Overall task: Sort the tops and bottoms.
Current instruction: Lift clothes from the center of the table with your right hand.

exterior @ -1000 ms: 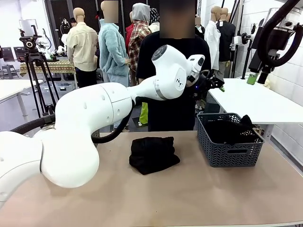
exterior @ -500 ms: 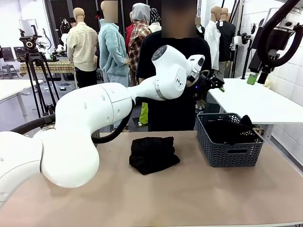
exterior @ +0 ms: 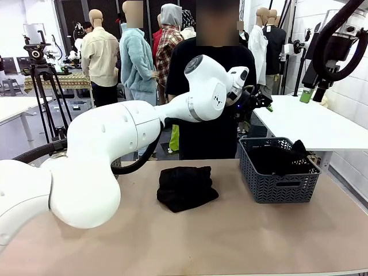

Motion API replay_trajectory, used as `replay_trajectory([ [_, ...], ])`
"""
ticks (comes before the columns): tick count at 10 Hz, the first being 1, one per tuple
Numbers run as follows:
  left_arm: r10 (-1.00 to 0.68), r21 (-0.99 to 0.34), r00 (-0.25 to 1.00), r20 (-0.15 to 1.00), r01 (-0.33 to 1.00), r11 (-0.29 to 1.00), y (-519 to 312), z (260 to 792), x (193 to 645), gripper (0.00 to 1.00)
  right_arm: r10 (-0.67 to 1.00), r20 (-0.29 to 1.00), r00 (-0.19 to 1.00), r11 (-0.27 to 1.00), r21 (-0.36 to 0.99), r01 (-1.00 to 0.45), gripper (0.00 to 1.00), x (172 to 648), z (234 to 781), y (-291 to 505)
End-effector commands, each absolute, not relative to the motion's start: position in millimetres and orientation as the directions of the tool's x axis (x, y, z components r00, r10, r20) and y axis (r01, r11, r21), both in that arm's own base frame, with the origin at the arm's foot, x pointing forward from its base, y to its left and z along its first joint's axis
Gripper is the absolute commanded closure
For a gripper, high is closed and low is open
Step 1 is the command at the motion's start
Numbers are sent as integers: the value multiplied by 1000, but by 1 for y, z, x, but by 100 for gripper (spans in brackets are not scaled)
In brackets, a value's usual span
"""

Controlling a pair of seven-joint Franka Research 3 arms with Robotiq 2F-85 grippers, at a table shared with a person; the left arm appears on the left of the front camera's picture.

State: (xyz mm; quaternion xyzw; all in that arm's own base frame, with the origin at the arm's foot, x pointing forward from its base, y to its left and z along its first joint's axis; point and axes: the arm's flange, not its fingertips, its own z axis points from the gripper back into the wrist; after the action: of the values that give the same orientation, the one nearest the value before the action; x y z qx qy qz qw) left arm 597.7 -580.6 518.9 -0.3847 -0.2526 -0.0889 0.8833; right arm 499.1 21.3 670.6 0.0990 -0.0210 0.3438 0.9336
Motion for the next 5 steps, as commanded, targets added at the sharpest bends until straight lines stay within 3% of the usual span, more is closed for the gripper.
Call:
replay_trajectory([
  [1,30,-627,851,524,362,690,-580,519,598,0,636,98,765,747,171,-643,0,497,670,21],
  [3,37,-635,857,515,352,688,-581,519,598,0,636,98,765,747,171,-643,0,497,670,21],
  [5,-157,-526,849,504,446,724,-563,552,587,0,636,98,765,747,171,-643,0,497,670,21],
])
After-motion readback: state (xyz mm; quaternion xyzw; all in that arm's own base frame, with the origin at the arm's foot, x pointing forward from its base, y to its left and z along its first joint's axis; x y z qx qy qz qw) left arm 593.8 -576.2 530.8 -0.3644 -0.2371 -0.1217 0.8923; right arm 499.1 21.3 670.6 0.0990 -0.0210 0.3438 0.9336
